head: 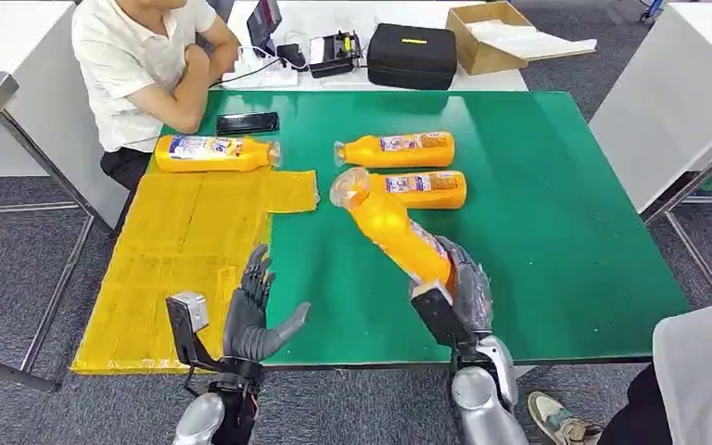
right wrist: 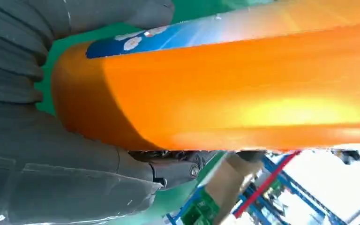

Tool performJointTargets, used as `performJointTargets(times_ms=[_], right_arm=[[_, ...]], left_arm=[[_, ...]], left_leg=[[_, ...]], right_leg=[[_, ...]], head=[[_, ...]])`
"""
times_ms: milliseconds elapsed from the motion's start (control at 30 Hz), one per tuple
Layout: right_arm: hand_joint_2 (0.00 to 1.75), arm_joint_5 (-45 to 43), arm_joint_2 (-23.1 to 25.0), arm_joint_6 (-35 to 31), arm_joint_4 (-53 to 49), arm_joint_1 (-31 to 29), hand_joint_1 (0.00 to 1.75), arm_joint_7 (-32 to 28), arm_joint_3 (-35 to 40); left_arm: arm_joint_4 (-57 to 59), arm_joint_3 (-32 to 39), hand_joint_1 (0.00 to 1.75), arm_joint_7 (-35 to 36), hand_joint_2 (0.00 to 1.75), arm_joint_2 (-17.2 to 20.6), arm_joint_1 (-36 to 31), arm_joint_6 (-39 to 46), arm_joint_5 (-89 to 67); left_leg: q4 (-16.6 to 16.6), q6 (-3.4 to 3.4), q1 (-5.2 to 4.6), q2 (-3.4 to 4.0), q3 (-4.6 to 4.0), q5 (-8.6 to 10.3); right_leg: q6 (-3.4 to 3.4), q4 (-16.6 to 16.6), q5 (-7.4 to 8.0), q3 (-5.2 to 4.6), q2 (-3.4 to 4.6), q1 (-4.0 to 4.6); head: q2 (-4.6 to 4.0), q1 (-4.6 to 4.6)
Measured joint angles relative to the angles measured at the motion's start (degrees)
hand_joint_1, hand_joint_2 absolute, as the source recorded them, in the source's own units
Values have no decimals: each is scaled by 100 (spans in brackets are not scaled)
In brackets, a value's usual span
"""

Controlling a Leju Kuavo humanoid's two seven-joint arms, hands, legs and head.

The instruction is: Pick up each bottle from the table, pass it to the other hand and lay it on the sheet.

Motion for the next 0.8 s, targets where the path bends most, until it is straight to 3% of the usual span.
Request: performJointTargets(times_ms=[433, 800], right_arm=[[175, 135, 65, -138, -133, 50, 175, -94, -33], [175, 372, 39, -444, 1273, -526, 175, -291, 759]], left_arm=[[-94, 131, 0, -208, 175, -17, 38, 210, 406], [151, -315, 0, 341, 175, 4, -241, -1342, 1825]], left_leg=[[1, 0, 0, -3, -14, 0], [1, 1, 0, -4, -18, 2]], right_leg=[[1, -2, 0, -14, -2, 0], [1, -2, 0, -18, -2, -1]], head=[[0, 0], [0, 2]])
